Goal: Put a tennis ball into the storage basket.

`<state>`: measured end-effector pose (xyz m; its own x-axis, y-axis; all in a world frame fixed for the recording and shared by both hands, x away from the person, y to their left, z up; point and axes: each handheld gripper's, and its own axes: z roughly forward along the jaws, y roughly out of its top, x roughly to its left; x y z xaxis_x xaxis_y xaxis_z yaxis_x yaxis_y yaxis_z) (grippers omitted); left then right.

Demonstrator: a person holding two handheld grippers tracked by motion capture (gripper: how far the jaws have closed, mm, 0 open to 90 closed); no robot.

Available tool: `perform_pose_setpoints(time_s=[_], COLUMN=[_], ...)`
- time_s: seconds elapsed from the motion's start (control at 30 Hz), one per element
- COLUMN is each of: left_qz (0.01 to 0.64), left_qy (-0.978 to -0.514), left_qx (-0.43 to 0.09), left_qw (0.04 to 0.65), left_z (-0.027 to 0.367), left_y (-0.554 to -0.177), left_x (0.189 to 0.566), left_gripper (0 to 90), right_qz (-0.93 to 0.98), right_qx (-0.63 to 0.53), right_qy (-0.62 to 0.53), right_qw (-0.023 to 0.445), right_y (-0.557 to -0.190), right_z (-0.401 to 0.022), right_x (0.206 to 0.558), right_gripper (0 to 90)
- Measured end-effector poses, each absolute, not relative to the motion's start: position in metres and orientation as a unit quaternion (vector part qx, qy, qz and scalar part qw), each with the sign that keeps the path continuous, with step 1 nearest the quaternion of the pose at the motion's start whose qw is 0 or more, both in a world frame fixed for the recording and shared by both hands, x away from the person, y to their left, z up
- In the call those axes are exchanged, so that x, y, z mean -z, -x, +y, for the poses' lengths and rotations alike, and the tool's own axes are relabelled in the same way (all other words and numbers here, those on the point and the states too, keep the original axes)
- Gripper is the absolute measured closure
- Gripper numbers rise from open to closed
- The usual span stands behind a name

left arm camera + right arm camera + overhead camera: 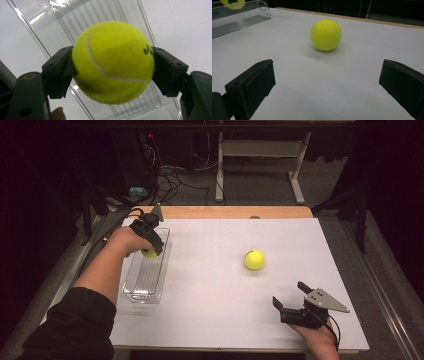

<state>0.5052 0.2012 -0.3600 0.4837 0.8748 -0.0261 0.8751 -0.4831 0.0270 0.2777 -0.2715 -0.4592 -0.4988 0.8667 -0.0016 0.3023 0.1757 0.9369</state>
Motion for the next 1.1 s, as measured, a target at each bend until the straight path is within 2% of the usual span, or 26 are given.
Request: perform_pose_setpoints(time_s=[0.2, 0.27, 0.33, 1.1], left_qz=[0.505, 0.510, 0.513, 0.502], left_qy=[-0.863, -0.860, -0.858, -0.865], left_qx=[0.004, -0.001, 0.005, -0.004], left_qw=[0.022, 0.018, 0.018, 0.015], left_z=[0.201, 0.201, 0.200, 0.191], left_y=[-0.505, -0.505, -0.505, -0.498], left_x=[0.358, 0.357, 0.356, 0.353], left_gripper=[24.5, 9.7, 0.3, 0.6], right_qz=[0.711, 0.711, 0.711, 0.712], right_qx=[-0.493, -0.493, -0.492, -0.492], right_qy=[-0.411, -0.411, -0.411, -0.410], right_qw=[0.287, 0.286, 0.287, 0.288], right_y=[-0.278, -0.278, -0.278, -0.278], right_z=[-0.271, -0.271, -0.271, -0.271], right_x=[0.459, 0.459, 0.459, 0.459], right_gripper=[0.7, 0.7, 0.6, 0.6])
